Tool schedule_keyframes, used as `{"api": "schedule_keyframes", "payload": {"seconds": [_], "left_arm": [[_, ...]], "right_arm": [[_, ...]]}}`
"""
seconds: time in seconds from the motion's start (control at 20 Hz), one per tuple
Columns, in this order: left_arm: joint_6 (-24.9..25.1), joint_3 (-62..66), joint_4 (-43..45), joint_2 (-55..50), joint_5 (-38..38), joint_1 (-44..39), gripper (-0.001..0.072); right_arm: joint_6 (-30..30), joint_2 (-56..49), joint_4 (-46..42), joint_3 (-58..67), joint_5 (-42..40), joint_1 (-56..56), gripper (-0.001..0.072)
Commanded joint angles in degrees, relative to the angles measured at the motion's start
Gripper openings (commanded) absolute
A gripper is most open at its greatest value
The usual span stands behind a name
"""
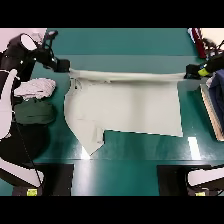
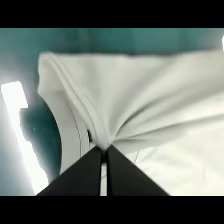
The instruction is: Fold the shirts.
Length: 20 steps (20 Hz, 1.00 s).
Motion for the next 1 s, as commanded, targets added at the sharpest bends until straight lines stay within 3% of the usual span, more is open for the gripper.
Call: {"api": "schedule_keyframes", "payload": {"seconds": [0.0, 0.2, 0.25, 0.3, 0.35, 0.4, 0.45, 0.65, 0.95], "left_arm": [[1.2, -6.6, -0.5, 0.0, -1.9, 0.3, 0.0025], [0.1, -13.1, -0.5, 0.0, 2.3, 0.3, 0.0029], [-1.2, -13.2, -0.5, 0.0, 2.3, 0.3, 0.024], [-2.5, -13.0, -0.4, 0.1, 1.6, 0.5, 0.0583], [-3.4, -12.3, -0.4, 0.3, -0.5, 0.9, 0.0607], [-3.3, -10.9, -0.4, 0.3, -4.1, 1.3, 0.0485], [-3.3, -9.9, 0.1, 1.0, -7.5, 2.0, 0.0459], [-6.2, -17.8, 0.6, 10.7, -8.9, 4.5, 0.046], [-10.6, -50.9, -1.8, 33.9, -3.5, 2.8, 0.0459]], "right_arm": [[0.3, 3.2, -0.5, -10.3, -5.6, 2.6, 0.0018], [3.8, 3.8, 0.2, -15.6, -8.7, 3.7, 0.0024], [4.3, 3.8, 0.5, -15.9, -8.4, 3.7, 0.0153], [4.3, 3.8, 1.2, -15.9, -7.7, 3.6, 0.0379], [4.3, 4.1, 1.6, -15.5, -6.5, 3.3, 0.0389], [4.3, 5.1, 1.6, -15.4, -5.6, 2.6, 0.0387], [4.2, 6.6, 1.4, -15.4, -4.9, 2.0, 0.0385], [0.7, 16.5, 1.6, -19.3, -1.0, -1.2, 0.0378], [0.1, 28.7, 1.9, -31.3, -1.0, -4.9, 0.0378]]}}
